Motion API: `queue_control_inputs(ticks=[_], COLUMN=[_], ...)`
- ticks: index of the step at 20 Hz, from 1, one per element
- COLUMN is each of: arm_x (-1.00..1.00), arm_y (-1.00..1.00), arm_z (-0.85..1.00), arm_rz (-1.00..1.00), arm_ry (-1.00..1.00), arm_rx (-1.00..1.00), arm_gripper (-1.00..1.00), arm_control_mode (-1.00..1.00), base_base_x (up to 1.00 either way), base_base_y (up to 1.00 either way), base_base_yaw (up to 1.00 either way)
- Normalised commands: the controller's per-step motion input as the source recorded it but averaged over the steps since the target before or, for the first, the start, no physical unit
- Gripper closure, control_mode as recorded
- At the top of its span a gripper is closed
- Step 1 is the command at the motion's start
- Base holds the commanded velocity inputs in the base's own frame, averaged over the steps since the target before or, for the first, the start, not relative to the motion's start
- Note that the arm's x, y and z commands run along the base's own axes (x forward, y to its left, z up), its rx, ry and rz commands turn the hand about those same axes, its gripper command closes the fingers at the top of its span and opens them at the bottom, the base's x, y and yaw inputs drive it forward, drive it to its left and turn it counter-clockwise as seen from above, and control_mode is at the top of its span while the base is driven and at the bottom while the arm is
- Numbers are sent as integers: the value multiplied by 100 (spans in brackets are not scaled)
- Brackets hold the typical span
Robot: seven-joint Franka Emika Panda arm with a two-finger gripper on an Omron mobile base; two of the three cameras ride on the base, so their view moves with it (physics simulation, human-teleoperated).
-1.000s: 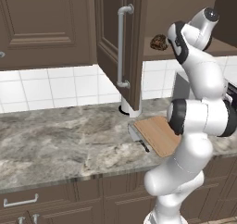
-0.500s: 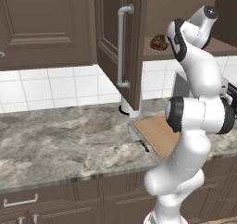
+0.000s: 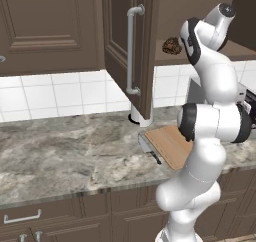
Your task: Pick the bread, place it on the cutting board, pick the jam, place it on the counter, and close the cabinet.
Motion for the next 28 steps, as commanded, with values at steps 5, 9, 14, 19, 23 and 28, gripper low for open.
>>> queue_control_inputs(ticks=[5, 9, 14, 19, 23, 28], arm_x=[-9, -19, -21, -24, -23, -28], arm_y=[0, 0, 0, 0, 0, 0], arm_z=[0, -1, 0, -1, 0, 0], arm_rz=[0, 0, 0, 0, 0, 0], arm_ry=[0, -1, 0, 0, 0, 0], arm_rx=[0, 0, 0, 0, 0, 0], arm_gripper=[100, 100, 100, 100, 100, 100], arm_control_mode=[-100, -100, -100, -100, -100, -100], base_base_x=[0, 0, 0, 0, 0, 0], base_base_y=[0, 0, 0, 0, 0, 0], base_base_yaw=[0, 0, 0, 0, 0, 0])
